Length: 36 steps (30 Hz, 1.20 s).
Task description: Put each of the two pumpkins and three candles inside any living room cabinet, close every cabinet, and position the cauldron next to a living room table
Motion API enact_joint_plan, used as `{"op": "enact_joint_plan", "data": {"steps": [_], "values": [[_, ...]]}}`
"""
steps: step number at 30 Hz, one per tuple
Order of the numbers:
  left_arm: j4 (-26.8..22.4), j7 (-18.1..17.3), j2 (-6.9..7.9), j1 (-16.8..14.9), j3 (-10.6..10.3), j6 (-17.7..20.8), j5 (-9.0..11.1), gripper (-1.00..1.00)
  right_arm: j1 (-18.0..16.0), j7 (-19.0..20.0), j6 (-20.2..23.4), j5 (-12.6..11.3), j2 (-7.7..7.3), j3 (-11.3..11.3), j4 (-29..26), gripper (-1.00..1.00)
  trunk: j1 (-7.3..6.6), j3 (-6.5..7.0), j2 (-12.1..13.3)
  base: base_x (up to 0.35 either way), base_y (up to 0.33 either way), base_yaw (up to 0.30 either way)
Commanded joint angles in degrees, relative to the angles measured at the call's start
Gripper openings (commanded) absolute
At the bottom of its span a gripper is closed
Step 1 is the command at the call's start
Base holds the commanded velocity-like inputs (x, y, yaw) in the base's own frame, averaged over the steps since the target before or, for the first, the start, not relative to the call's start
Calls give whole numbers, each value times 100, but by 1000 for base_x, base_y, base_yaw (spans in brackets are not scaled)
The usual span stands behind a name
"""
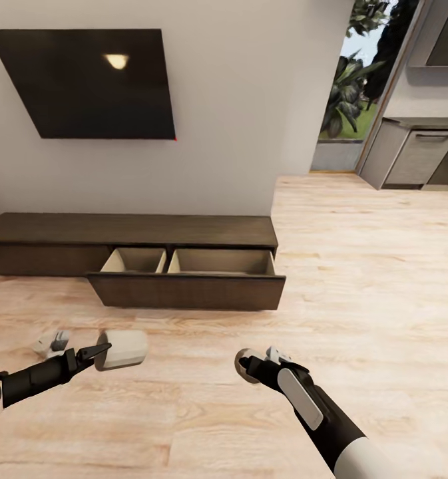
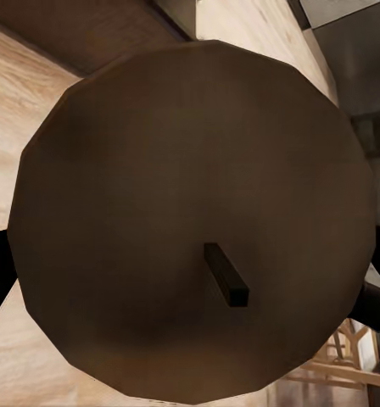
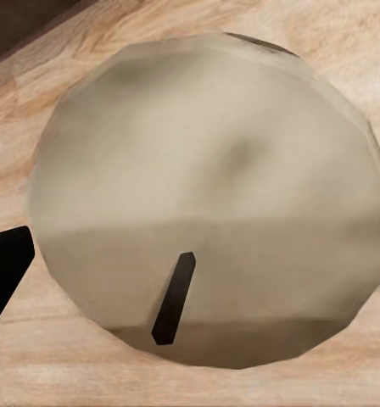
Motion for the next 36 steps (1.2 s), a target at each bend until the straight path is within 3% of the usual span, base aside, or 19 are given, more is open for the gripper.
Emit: {"op": "enact_joint_plan", "data": {"steps": [1, 36], "values": [[-2, -8, 0, -4, 5, 32, 24, -100, -5, -55, 0, -62, -3, 11, -10, -100, 3, -5, -2, 309, 78, -9], [-14, -9, -1, -4, -4, 39, -3, -100, -5, -36, 13, -65, 6, 10, -42, -100, 3, -5, -2, 322, 67, 0]]}}
